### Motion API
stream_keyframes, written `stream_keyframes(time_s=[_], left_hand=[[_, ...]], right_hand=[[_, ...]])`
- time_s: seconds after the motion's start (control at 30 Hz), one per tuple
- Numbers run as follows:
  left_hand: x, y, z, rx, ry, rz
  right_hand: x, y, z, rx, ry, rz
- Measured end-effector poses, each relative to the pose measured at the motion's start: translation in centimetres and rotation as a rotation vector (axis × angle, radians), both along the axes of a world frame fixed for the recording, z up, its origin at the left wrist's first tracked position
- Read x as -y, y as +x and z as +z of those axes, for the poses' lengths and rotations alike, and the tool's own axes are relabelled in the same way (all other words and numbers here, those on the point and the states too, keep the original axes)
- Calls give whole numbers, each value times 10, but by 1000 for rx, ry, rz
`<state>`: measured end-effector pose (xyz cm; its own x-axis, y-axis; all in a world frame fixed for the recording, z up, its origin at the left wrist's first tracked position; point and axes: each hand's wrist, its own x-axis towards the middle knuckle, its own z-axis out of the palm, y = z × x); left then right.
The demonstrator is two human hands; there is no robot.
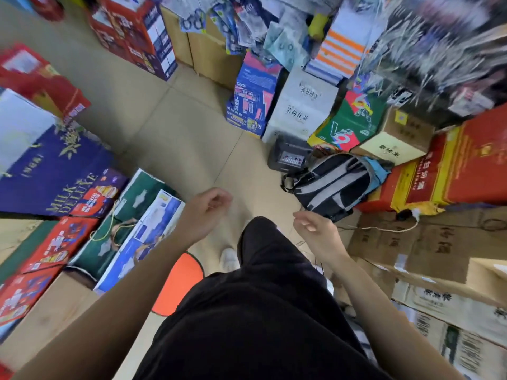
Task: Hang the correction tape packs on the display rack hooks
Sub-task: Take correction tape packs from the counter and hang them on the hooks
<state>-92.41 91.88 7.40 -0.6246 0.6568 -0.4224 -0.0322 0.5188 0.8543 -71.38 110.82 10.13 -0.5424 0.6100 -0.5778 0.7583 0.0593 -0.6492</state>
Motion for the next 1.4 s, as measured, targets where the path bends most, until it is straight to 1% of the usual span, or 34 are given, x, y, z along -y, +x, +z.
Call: stream_keyframes(time_s=[0.13,0.27,0.33,0.57,0.67,0.77,0.87,0.97,1.1,1.3,1.4], left_hand=[[-57,-77,0,-43,-13,-41],[-97,-158,-7,-83,-120,-37],[-108,-194,-3,-71,-173,-18],[-123,-316,-2,-50,-251,105],[-123,-371,-7,-9,-242,159],[-123,-435,-23,31,-240,171],[-132,-510,-36,40,-258,142],[-155,-584,-37,44,-249,73],[-204,-675,-37,-35,-258,-27],[-320,-771,-29,-117,-191,-184],[-378,-806,-32,-103,-155,-224]], right_hand=[[-52,-60,-23,3,-49,-52],[-109,-146,-47,-1,-60,-11],[-133,-194,-49,-11,-84,-2],[-194,-390,-41,-95,-114,176],[-211,-480,-42,-122,-52,247],[-224,-562,-45,-138,-29,258],[-235,-629,-46,-92,-9,225],[-246,-675,-48,-42,-39,144],[-268,-716,-53,26,-36,79],[-318,-750,-75,83,-103,-49],[-350,-767,-94,70,-159,-95]])
